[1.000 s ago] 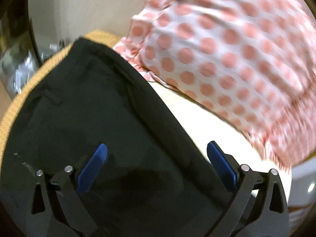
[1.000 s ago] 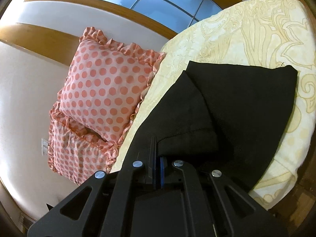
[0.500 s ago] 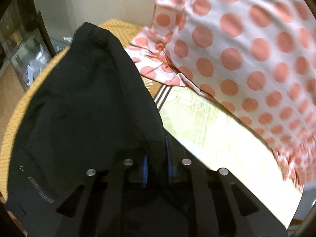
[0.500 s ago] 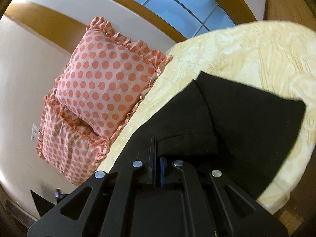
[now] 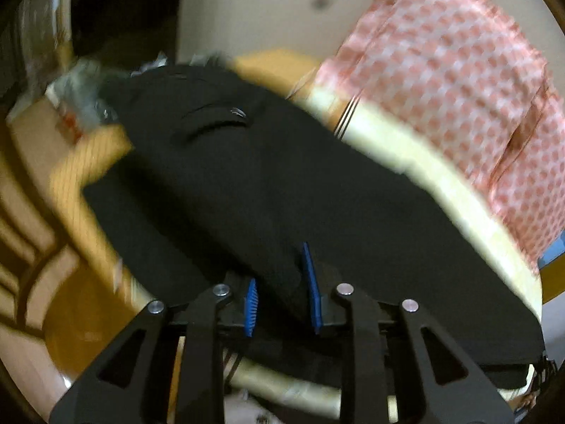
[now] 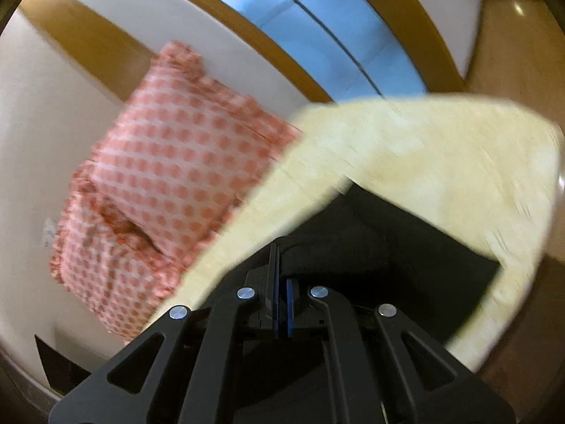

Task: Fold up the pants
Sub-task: 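Lift the hems with both grippers and fold them over toward the waistband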

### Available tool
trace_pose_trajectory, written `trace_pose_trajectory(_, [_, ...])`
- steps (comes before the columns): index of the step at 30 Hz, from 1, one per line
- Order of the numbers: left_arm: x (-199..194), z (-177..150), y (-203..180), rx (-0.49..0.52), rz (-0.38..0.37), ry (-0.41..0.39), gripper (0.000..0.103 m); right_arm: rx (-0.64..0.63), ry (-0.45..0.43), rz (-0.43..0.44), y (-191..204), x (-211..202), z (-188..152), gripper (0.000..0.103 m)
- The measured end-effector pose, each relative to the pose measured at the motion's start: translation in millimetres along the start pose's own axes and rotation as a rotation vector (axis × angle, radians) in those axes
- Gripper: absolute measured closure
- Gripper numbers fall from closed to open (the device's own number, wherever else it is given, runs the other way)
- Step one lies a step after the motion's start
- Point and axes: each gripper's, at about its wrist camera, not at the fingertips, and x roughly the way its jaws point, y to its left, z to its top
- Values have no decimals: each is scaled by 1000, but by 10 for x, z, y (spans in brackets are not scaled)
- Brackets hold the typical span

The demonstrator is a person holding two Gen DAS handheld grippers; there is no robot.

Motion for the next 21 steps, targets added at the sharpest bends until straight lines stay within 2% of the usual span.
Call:
trace_pose_trajectory(1, [82,-126,79,-30,-1,16,82,23,13,0,-72,7,-29,100])
trace_pose_trajectory(2, [30,-183,119,-30,-12,-47,79,41,23,1,-125,14,-53,100])
trace_pose_trajectory(3, [-3,-217,105,-22,3,-70,79,52,31,-2,-165,20,-72,100])
trace_pose_trajectory(7, [-4,-211,95,-29,-11,-74,76,55,30,-2,-198,14,-103,100])
trace_pose_trajectory(10, [-32,-176,147,-58,-40,-73,69,55,37,-4,-211,19,-95,100])
trace_pose_trajectory(13, [-67,-95,165,-75,-66,-81,70,47,49,-5,-116,18,-36,100])
trace_pose_trajectory(16, [-134,-44,140,-66,-82,-94,74,-22,-12,42,108,-168,16,100])
trace_pose_trajectory(18, [-171,-53,143,-57,-78,-105,75,-45,-23,11,132,-238,4,100])
trace_pose_trajectory(21, [-140,-71,183,-54,-75,-91,79,36,46,-49,-149,-186,-96,100])
